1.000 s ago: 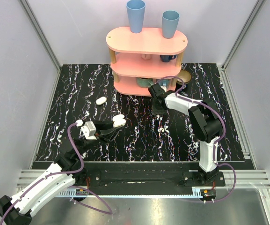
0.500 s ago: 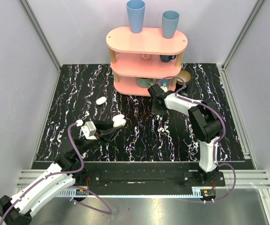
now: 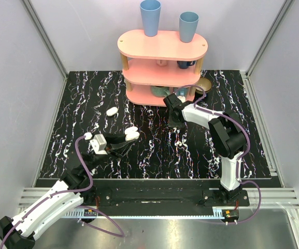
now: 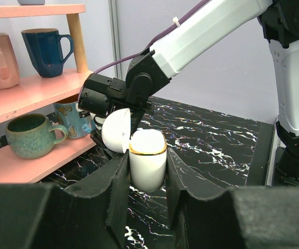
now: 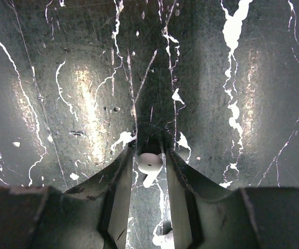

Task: Insert the wireless bluetooth earbuds into the charging case
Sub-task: Pick up the right earbud from the center of the board, then insert the right earbud into the right side groove of the charging case, then pick up the left earbud from the center of the board.

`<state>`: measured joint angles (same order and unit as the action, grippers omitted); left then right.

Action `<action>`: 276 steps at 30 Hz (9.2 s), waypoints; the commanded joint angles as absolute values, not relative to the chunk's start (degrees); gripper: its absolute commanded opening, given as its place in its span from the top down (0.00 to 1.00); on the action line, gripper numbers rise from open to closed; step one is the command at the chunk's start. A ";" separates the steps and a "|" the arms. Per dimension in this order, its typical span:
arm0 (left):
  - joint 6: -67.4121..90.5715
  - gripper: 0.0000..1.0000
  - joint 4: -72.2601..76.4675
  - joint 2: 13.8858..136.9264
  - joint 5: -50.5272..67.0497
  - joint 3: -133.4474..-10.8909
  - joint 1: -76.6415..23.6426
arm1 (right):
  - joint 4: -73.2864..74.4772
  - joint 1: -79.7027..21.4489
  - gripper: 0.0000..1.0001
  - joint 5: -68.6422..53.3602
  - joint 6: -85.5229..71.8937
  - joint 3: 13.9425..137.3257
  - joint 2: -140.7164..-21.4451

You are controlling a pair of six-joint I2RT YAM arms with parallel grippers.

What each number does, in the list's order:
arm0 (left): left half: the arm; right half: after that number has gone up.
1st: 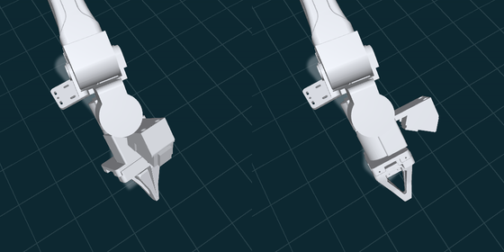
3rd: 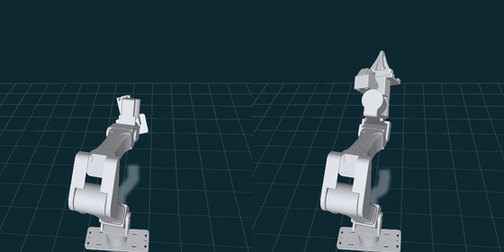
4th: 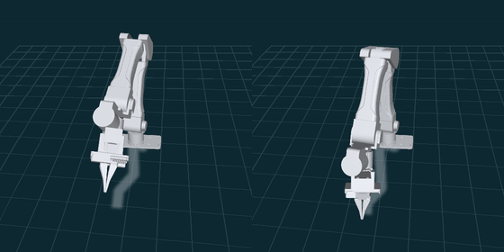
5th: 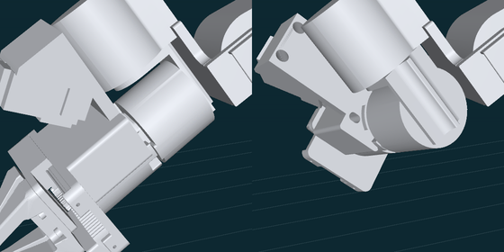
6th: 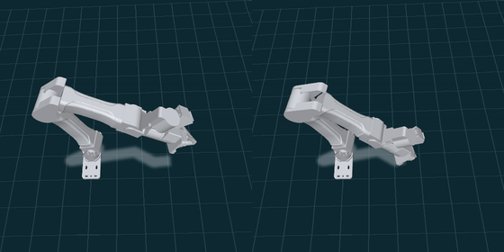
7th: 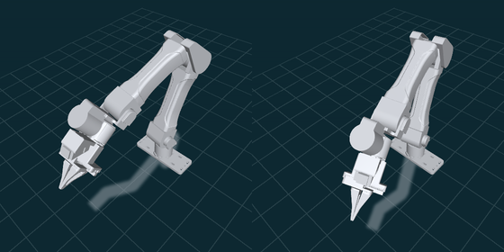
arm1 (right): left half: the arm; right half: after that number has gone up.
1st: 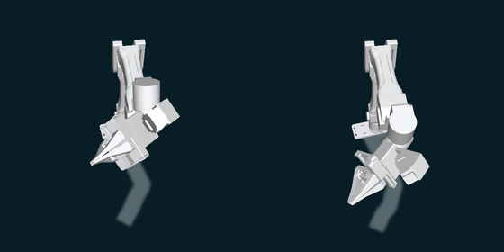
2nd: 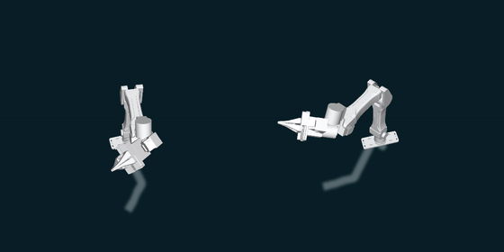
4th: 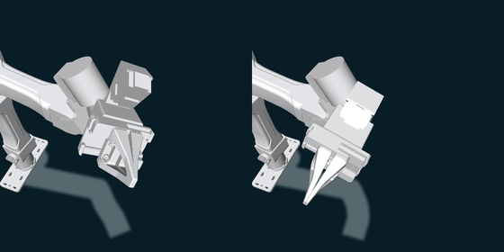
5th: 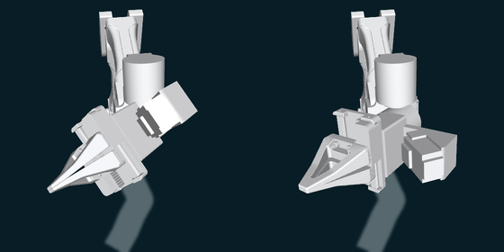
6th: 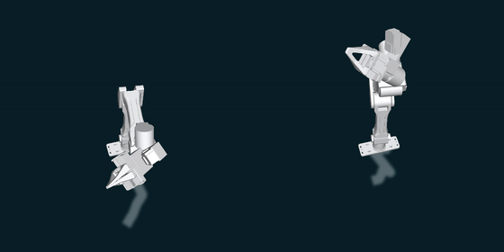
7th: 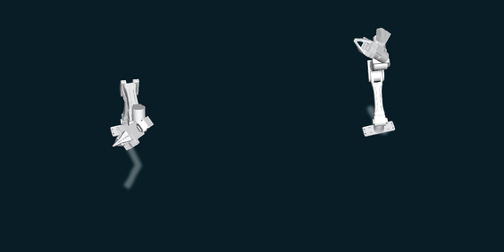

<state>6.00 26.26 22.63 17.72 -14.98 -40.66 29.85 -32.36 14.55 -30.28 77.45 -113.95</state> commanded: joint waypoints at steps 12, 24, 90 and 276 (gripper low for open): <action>5.89 1.00 28.83 22.85 17.05 -16.79 -40.78 | 32.17 -33.31 0.76 16.35 -31.12 76.03 -113.03; 6.15 1.00 29.27 22.85 16.70 -16.52 -40.78 | 29.80 -33.66 0.83 15.12 -29.62 74.44 -109.07; 15.38 1.00 49.12 37.71 20.12 -16.26 -40.87 | -8.09 -70.66 0.91 34.46 1.23 61.70 -66.18; 24.16 1.00 77.95 31.19 24.60 1.67 -12.14 | 26.10 -39.72 0.20 -1.85 -34.80 89.91 -107.40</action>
<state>16.99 65.30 27.90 18.61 -3.09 -15.29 26.41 -38.61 -1.69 -33.34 85.54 -105.38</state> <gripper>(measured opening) 0.332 0.812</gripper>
